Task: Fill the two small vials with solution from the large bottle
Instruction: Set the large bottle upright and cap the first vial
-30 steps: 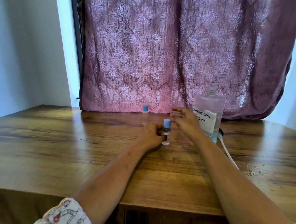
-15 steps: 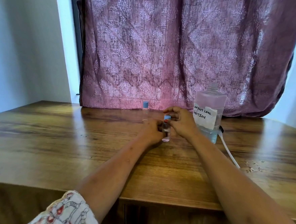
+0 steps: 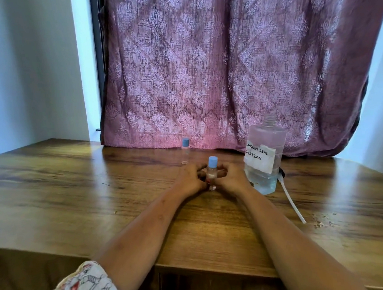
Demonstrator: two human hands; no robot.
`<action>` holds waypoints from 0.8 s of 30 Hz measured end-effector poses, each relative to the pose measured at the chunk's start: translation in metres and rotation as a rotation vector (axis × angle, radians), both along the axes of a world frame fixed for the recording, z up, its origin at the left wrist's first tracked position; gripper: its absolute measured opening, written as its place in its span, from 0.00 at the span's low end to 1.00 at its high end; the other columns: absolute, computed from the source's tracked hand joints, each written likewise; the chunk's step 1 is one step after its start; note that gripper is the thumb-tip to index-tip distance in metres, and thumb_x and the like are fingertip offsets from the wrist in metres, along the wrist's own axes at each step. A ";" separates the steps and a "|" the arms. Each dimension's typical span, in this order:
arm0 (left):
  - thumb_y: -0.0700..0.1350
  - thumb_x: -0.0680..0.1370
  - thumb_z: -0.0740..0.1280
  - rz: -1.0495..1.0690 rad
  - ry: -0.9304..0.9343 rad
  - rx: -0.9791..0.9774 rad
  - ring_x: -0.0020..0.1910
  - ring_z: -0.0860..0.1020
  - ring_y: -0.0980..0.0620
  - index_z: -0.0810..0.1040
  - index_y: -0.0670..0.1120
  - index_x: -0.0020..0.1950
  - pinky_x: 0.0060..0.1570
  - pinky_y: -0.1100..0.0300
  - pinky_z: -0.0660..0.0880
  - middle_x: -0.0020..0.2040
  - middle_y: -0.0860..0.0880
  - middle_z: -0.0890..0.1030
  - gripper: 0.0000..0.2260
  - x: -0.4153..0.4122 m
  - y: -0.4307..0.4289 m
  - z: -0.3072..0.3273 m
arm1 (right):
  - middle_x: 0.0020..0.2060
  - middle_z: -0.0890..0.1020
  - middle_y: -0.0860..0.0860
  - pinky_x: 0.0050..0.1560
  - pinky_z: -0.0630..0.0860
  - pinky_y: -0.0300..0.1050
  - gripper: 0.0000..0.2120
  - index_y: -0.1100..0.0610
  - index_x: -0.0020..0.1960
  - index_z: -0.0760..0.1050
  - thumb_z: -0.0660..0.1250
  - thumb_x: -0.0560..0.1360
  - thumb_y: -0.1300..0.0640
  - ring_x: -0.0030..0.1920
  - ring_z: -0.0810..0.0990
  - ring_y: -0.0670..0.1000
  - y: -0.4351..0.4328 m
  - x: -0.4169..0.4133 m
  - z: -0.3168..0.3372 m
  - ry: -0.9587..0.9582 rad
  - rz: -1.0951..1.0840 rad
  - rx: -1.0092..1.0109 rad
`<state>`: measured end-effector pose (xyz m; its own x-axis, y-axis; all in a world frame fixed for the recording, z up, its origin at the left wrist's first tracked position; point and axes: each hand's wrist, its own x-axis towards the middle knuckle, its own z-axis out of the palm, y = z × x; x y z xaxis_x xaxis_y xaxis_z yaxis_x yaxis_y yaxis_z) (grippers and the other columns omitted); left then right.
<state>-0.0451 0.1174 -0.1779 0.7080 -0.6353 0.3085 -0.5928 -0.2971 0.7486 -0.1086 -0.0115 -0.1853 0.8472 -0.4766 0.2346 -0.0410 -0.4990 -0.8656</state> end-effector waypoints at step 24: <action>0.36 0.72 0.68 0.204 -0.175 0.107 0.51 0.80 0.50 0.78 0.43 0.57 0.55 0.57 0.77 0.52 0.45 0.82 0.14 0.096 -0.013 -0.001 | 0.53 0.81 0.54 0.59 0.76 0.53 0.16 0.58 0.56 0.78 0.71 0.68 0.62 0.54 0.79 0.55 -0.040 0.106 0.023 0.150 -0.194 -0.013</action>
<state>0.0511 0.1046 -0.1792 0.7666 -0.5204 0.3762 -0.6299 -0.4955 0.5981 -0.0027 -0.0517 -0.1627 0.7661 -0.6314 0.1203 -0.2648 -0.4806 -0.8360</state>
